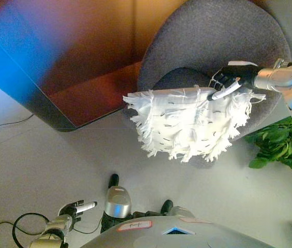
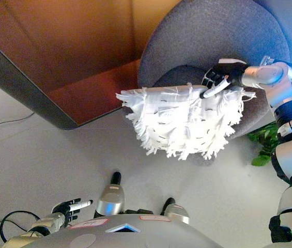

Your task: Pick up the pillow and put it on the sofa.

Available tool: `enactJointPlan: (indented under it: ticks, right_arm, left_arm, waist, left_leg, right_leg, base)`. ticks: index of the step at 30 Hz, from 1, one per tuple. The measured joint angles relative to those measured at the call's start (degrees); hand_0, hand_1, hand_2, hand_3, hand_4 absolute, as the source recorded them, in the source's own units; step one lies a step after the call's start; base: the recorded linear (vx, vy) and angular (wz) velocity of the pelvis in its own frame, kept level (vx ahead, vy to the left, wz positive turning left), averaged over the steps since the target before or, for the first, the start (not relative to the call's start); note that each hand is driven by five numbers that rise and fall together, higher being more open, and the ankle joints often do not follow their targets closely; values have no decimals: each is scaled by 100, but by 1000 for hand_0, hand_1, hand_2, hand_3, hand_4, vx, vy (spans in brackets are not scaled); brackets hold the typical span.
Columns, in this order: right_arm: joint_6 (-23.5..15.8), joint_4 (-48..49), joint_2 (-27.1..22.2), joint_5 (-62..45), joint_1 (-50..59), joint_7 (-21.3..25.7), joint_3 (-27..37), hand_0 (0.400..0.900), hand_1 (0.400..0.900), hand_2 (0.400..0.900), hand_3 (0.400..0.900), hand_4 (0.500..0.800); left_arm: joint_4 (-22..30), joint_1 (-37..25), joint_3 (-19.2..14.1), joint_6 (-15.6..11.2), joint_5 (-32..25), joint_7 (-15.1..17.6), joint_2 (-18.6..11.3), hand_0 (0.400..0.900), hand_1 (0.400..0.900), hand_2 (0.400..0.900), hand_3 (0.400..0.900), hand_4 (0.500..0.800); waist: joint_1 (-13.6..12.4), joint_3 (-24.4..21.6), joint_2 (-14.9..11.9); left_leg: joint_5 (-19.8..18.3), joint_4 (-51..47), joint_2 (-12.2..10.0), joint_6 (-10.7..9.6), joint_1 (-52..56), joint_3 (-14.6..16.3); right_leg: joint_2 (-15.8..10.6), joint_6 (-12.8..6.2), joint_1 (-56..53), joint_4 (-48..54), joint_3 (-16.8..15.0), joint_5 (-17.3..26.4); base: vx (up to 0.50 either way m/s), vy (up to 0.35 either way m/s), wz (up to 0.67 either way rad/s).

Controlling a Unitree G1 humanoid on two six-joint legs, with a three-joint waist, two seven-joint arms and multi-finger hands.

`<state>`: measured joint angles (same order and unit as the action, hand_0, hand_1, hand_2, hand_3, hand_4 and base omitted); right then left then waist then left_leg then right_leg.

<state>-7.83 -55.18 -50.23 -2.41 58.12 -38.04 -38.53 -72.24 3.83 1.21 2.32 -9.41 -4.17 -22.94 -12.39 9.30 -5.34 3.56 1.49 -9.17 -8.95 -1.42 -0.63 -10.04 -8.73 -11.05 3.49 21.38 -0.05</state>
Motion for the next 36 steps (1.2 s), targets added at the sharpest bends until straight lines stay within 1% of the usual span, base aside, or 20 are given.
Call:
enactJointPlan:
  ticks: [3,5,9,10,11,12,14,16,17,19,21,24,28,29,30,31,34,36]
  right_arm:
    - [154,-247,-15,-4,186,37,0,400,400,400,400,500]
    - [286,-370,-20,-12,278,103,0,400,400,400,400,500]
    - [683,-592,-22,-46,342,170,6,400,400,400,400,500]
    - [803,-678,-22,-82,341,173,8,400,400,400,400,500]
    - [928,-813,-27,-166,342,197,63,400,400,400,400,500]
    - [1033,-902,-31,-213,346,278,96,400,400,400,400,500]
    - [1179,-1075,-44,-265,352,459,315,400,400,400,400,500]
    - [1350,-1167,-67,-397,370,675,427,400,400,400,400,500]
    - [1389,-1247,-93,-439,376,803,554,400,400,400,400,500]
    - [1486,-1300,-157,-475,431,1045,668,400,400,400,400,500]
    - [1589,-1398,-283,-610,606,1315,736,400,400,400,400,500]
    - [1640,-1491,-356,-680,810,1674,965,400,400,400,400,500]
    - [1659,-1506,-371,-831,881,1883,1190,400,400,400,400,500]
    - [1651,-1506,-371,-845,914,1931,1195,400,400,400,400,500]
    - [1644,-1506,-367,-865,964,2016,1195,433,433,433,433,520]
    - [1647,-1501,-367,-868,986,2166,1200,900,900,900,900,800]
    - [1762,-1508,-370,-885,988,2520,1250,900,900,900,900,800]
    - [1854,-1516,-382,-893,996,2583,1370,900,900,900,900,800]
  left_arm:
    - [-6,3,-21,-59,74,-9,0,900,900,900,900,800]
    - [-33,31,-19,-98,83,-22,1,900,900,900,900,800]
    - [-172,89,-15,-212,197,-30,-22,900,900,900,900,800]
    - [-174,111,-1,-238,209,-32,-21,900,900,900,900,800]
    - [-160,106,59,-254,208,-37,-21,900,900,900,900,800]
    - [-156,100,104,-271,207,-47,-21,900,900,900,900,800]
    - [-148,84,199,-401,203,-88,-18,900,900,900,900,800]
    - [-148,77,218,-460,179,-102,-12,900,900,900,900,800]
    - [-145,53,222,-486,175,-103,-11,900,900,900,900,800]
    - [-115,50,229,-511,134,-107,-20,900,900,900,900,800]
    - [-94,23,286,-612,-51,-144,-20,900,900,900,900,800]
    - [-66,-12,311,-691,-245,-162,-24,900,900,900,900,800]
    - [122,-42,319,-761,-416,-196,-24,900,900,900,900,800]
    - [134,-69,335,-800,-487,-218,-24,900,900,900,900,800]
    - [138,-107,357,-820,-511,-224,-23,900,900,900,900,800]
    - [137,-162,359,-814,-526,-238,-23,900,900,900,900,800]
    - [168,-230,359,-829,-671,-287,-28,900,900,900,900,800]
    - [205,-237,359,-799,-724,-313,-29,900,900,900,900,800]
  waist:
    - [-107,-20,-11]
    - [-223,-20,-12]
    - [-280,-18,-7]
    - [-359,7,31]
    - [-371,31,63]
    - [-384,66,122]
    - [-399,184,308]
    - [-425,340,549]
    - [-415,429,665]
    - [-501,577,902]
    - [-501,721,1078]
    - [-489,902,1205]
    - [-462,1042,1238]
    - [-416,1056,1244]
    - [-365,1096,1266]
    - [-336,1123,1290]
    - [-314,1132,1310]
    - [-263,1132,1310]
  left_leg:
    - [17,-7,-2,-19,5,-122]
    - [23,12,-4,-22,-11,-136]
    - [64,103,8,-24,-166,-337]
    - [69,141,-4,-27,-196,-374]
    - [68,196,-23,-30,-257,-424]
    - [78,264,-44,-44,-358,-506]
    - [92,427,-114,-67,-614,-643]
    - [159,478,-155,-72,-803,-740]
    - [156,507,-166,-71,-887,-773]
    - [248,554,-165,-58,-1037,-799]
    - [328,588,-155,-58,-1221,-800]
    - [417,623,-152,-72,-1451,-799]
    - [455,641,-154,-46,-1547,-849]
    - [473,633,-156,-30,-1577,-851]
    - [482,631,-156,-21,-1582,-866]
    - [484,633,-156,-19,-1581,-876]
    - [489,609,-171,-14,-1571,-884]
    - [490,602,-173,-16,-1562,-881]
  right_leg:
    - [41,1,-95,36,115,-3]
    - [45,5,-97,41,120,-7]
    - [75,36,-88,10,286,-29]
    - [89,46,-70,-17,303,-41]
    - [105,76,-9,-92,321,-69]
    - [130,113,63,-185,364,-115]
    - [156,171,352,-580,405,-269]
    - [142,217,615,-967,414,-392]
    - [105,239,767,-1197,408,-484]
    - [39,281,1114,-1622,330,-630]
    - [-59,325,1487,-2076,265,-780]
    - [-172,399,1958,-2636,170,-974]
    - [-222,493,2273,-3071,85,-1149]
    - [-233,512,2345,-3157,76,-1179]
    - [-245,525,2370,-3217,77,-1204]
    - [-251,537,2391,-3265,74,-1227]
    - [-242,559,2435,-3313,47,-1248]
    - [-233,561,2423,-3299,47,-1249]
  base:
    - [105,-61,18]
    - [84,-78,16]
    - [25,-101,17]
    - [-52,-122,23]
    - [-78,-87,18]
    - [-96,-99,20]
    - [-117,-107,19]
    - [-99,-124,14]
    - [-134,-83,8]
    - [-222,-8,3]
    - [-186,4,-6]
    - [-109,-12,-6]
    - [-88,-15,-6]
    - [-70,-13,-4]
    - [-36,-18,-3]
    - [-29,-20,-5]
    - [-10,-11,-9]
    - [21,-3,-9]
